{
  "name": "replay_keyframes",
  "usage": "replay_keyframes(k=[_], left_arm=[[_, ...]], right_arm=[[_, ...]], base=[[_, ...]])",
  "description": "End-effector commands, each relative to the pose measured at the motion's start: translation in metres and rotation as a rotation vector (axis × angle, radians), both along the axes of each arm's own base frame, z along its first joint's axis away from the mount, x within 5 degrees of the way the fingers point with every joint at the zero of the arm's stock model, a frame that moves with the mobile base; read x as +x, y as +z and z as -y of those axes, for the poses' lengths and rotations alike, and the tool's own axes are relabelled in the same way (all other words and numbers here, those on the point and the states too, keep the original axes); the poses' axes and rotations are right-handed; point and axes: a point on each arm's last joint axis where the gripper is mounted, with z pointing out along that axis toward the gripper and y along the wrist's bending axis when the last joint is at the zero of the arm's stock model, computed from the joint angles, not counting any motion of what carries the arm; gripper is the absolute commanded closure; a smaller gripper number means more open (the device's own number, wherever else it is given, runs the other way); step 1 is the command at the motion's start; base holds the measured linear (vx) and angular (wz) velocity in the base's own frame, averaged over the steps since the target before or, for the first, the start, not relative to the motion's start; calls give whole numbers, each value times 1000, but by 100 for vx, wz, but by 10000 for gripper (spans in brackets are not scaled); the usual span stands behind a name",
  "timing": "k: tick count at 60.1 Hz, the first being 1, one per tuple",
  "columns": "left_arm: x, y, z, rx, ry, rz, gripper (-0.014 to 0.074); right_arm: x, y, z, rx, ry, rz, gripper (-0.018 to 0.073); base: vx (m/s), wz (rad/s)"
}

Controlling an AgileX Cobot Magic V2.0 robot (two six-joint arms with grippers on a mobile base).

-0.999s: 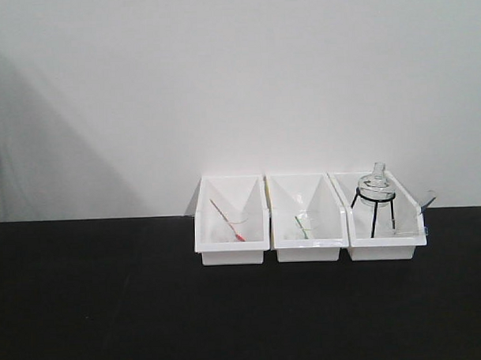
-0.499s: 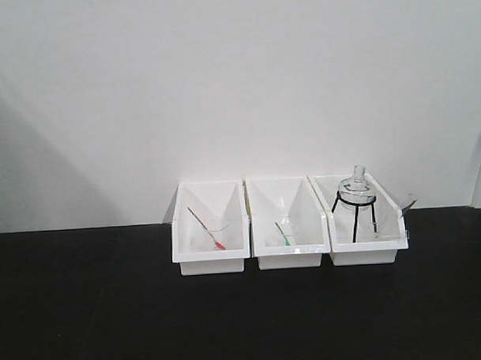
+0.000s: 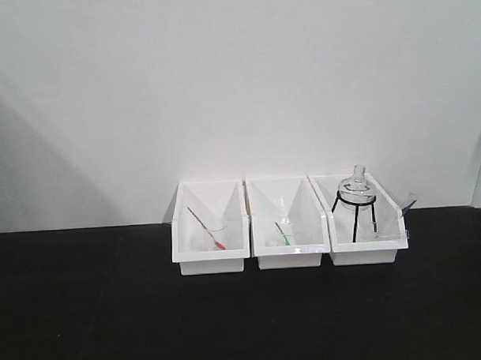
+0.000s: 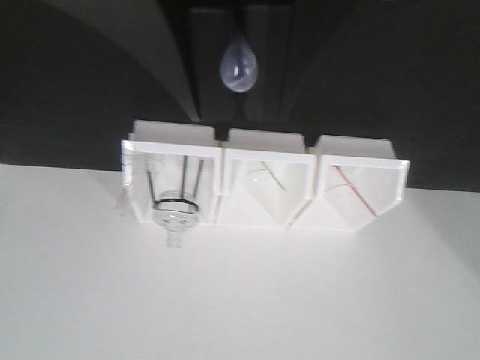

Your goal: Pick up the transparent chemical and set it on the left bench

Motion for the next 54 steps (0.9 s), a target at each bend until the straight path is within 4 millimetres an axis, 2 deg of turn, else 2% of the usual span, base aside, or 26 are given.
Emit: replay_keyframes(k=[1,10,16,20,27,35,41,47,54], left_arm=[[-1,3,0,-14,-1,81,600],[-1,3,0,-14,-1,81,600],[-1,3,0,-14,-1,81,600],[-1,3,0,-14,-1,81,600],[-1,3,0,-14,-1,81,600],[-1,3,0,-14,-1,81,600],[-1,3,0,-14,-1,81,600],[-1,3,0,-14,-1,81,600],[-1,3,0,-14,-1,81,600]], right_arm=[[9,23,-19,27,178,80,564],[44,32,-41,44,320,32,564],[68,28,-54,65,406,-17,564],[83,18,-64,81,468,-64,564],[106,-13,-74,57,524,-180,564],[120,-37,-79,6,543,-234,559],[125,-46,-81,-17,563,-241,529],[126,-50,-83,-15,581,-250,451],[126,-51,-84,-10,588,-252,298]], base=[[0,0],[0,0],[0,0],[0,0],[0,0],[0,0],[0,0],[0,0],[0,0]])
